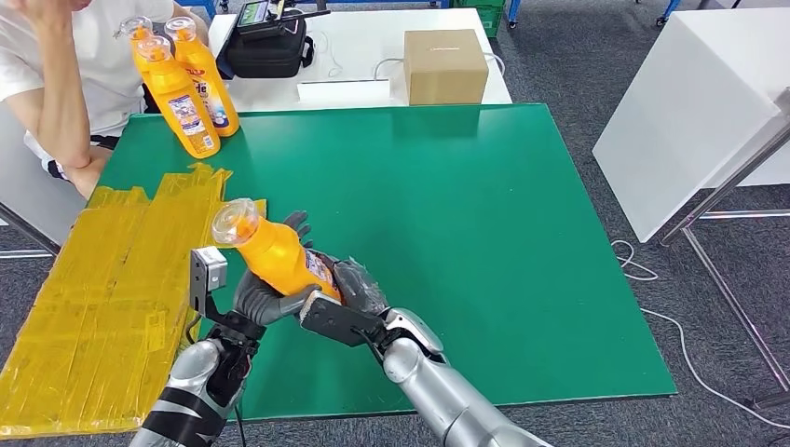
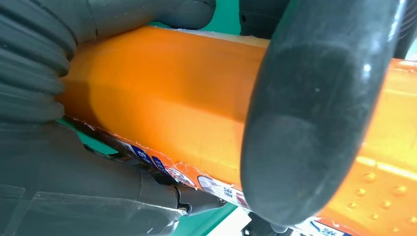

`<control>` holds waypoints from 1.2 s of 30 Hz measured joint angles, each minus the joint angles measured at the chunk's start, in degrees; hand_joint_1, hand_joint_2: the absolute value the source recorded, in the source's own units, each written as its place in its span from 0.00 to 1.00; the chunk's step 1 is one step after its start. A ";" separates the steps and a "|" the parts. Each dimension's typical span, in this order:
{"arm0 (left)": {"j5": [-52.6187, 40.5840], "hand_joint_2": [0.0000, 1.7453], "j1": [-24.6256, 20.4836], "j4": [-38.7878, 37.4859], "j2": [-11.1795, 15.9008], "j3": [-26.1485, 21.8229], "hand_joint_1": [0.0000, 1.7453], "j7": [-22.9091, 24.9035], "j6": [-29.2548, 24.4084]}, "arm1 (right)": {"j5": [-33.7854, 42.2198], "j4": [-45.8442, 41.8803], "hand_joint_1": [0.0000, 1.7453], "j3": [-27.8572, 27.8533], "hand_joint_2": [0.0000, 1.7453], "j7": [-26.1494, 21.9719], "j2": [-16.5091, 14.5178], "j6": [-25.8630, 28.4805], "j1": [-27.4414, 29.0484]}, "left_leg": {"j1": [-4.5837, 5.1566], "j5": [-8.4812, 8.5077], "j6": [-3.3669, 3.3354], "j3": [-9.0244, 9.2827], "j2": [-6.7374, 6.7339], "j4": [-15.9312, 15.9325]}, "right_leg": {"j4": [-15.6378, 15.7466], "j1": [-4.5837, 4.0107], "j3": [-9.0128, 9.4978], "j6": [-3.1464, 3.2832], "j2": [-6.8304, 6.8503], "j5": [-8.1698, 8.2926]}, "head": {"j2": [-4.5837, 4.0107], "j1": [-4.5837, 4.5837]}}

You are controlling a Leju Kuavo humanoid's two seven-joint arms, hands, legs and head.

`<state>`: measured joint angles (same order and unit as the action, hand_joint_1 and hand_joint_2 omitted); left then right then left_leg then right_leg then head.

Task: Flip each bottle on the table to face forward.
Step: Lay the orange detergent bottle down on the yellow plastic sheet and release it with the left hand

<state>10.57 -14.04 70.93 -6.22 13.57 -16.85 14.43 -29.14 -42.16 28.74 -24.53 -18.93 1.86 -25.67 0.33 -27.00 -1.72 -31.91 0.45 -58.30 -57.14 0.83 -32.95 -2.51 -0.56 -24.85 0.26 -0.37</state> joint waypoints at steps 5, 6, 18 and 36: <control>1.05 1.00 0.25 -0.03 -0.04 -0.59 1.00 0.00 0.01 | 0.36 1.13 1.00 0.69 1.00 0.32 -0.11 0.24 -0.60 | 0.00 0.00 0.00 0.01 -0.01 0.00 | 0.00 0.00 -0.01 0.00 0.00 0.00 | 0.00 0.01; 1.15 1.00 0.28 -0.03 -0.05 -0.65 1.00 0.00 0.00 | 0.40 1.28 1.00 0.71 1.00 0.32 -0.12 0.26 -0.64 | 0.00 0.00 0.00 0.00 -0.01 0.00 | 0.00 0.00 -0.01 0.00 -0.01 0.00 | 0.00 0.00; 1.43 1.00 0.34 -0.02 -0.18 -1.07 1.00 0.00 -0.72 | 1.46 1.75 0.13 0.74 1.00 0.30 -0.24 1.52 -0.60 | 0.00 0.00 0.00 0.01 -0.01 0.00 | 0.00 0.00 -0.02 0.00 -0.01 0.00 | 0.00 0.01; -25.55 1.00 -2.29 2.04 -0.24 -2.36 1.00 -0.95 -23.29 | 5.04 -16.07 0.00 -2.62 1.00 0.48 2.88 5.54 8.06 | 0.00 0.00 0.00 -0.01 0.03 0.00 | 0.00 0.00 -0.01 0.00 0.03 0.00 | 0.00 -0.01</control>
<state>-14.98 -16.33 72.97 -6.46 11.21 -17.81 -8.86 -24.10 -58.23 26.11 -24.06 -16.05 7.40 -17.61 0.33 -27.00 -1.72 -31.92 0.49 -58.30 -57.14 0.82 -32.96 -2.51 -0.53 -24.84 0.26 -0.38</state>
